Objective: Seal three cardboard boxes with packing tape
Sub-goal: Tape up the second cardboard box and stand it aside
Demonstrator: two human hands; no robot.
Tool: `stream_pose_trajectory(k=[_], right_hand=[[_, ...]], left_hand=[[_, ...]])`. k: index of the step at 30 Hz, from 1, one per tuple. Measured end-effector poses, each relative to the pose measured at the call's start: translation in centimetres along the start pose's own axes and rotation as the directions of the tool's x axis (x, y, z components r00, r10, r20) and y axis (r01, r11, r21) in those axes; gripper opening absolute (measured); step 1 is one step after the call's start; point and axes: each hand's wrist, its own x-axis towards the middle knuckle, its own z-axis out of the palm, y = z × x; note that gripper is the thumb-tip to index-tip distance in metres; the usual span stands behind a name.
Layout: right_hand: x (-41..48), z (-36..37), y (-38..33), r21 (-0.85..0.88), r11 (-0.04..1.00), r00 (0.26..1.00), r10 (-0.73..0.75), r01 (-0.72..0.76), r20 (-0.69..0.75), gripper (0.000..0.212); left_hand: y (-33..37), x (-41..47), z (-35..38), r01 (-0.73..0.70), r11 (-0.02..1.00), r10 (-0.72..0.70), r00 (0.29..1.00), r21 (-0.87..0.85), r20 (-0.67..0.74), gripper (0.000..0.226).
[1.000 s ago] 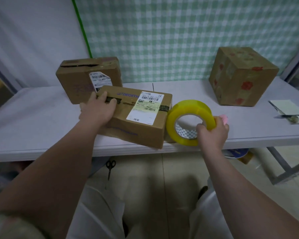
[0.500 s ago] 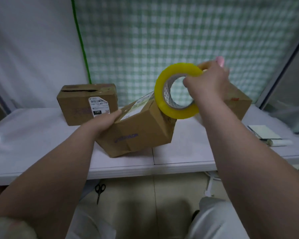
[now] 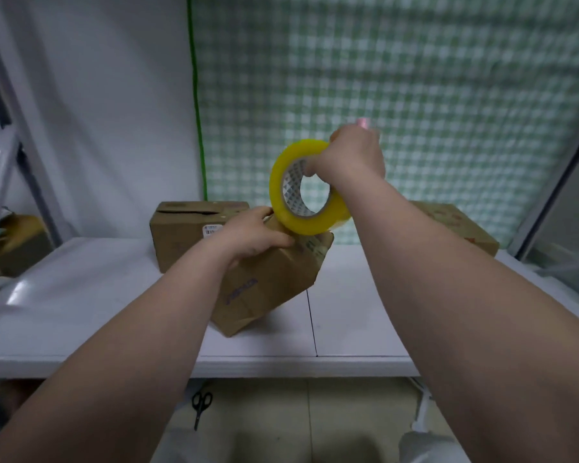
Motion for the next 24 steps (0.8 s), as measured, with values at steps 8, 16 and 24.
stream_pose_trajectory(k=[8, 16, 24], right_hand=[[-0.3, 0.9, -1.5, 0.566, 0.779, 0.908, 0.008, -0.269, 0.42, 0.085], [-0.3, 2.3, -1.7, 0.627, 0.631, 0.738, -0.124, -0.457, 0.663, 0.061], [0.4, 5.1, -3.0, 0.708, 0.471, 0.739, -0.16, -0.525, 0.655, 0.06]], left_hand=[[-2.5, 0.4, -5.2, 0.128, 0.953, -0.116, 0.991, -0.275, 0.061, 0.032], [-4.0, 1.3, -7.2, 0.155, 0.919, -0.159, 0.987, -0.363, 0.019, 0.021], [-4.3, 3.0, -8.2, 0.157, 0.91, -0.176, 0.984, -0.384, -0.016, 0.007]])
